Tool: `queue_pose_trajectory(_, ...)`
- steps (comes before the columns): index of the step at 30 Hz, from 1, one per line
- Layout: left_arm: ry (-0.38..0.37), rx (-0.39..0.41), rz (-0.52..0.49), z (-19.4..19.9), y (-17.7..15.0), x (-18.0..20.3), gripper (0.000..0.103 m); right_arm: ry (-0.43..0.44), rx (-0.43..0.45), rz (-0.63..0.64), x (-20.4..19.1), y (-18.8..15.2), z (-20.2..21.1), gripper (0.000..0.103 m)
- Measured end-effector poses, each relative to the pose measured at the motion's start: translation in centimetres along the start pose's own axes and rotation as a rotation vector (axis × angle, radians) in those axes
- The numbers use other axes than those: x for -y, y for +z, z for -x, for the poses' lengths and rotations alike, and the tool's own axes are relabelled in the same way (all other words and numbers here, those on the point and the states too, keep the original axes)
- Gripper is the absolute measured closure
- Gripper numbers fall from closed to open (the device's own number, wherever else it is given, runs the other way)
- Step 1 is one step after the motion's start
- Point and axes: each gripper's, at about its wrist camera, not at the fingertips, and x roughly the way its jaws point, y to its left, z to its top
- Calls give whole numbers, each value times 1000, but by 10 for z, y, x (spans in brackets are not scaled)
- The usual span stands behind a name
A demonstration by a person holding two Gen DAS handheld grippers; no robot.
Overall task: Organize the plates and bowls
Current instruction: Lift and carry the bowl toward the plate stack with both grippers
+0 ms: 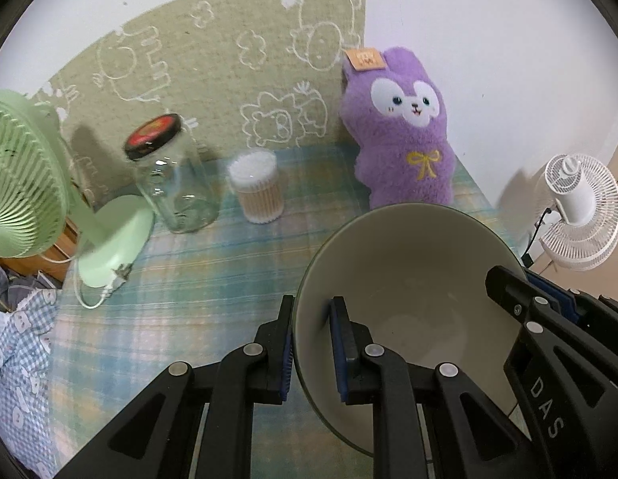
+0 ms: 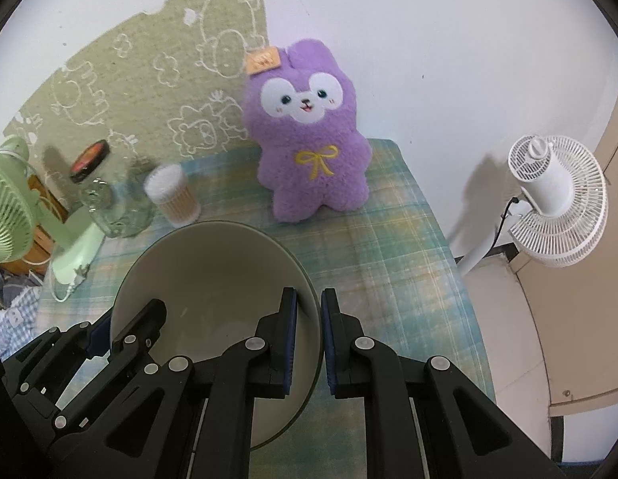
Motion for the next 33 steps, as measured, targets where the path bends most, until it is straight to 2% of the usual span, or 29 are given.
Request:
queue_pose_trajectory(8, 4, 35, -1, 51, -12, -26, 89, 0, 36, -3, -26, -11, 51, 88)
queue_pose_trajectory(18, 12, 68, 16, 107, -38, -76, 89, 10, 72, 14, -74, -41, 111, 88)
queue_pose_trajectory(27, 25, 77, 27, 149, -78, -126, 89, 16, 79, 46, -124, -81, 150, 88)
queue_pose_trajectory(33, 39, 67, 35, 163, -110, -156, 89, 21, 71, 76, -158, -112, 164, 88)
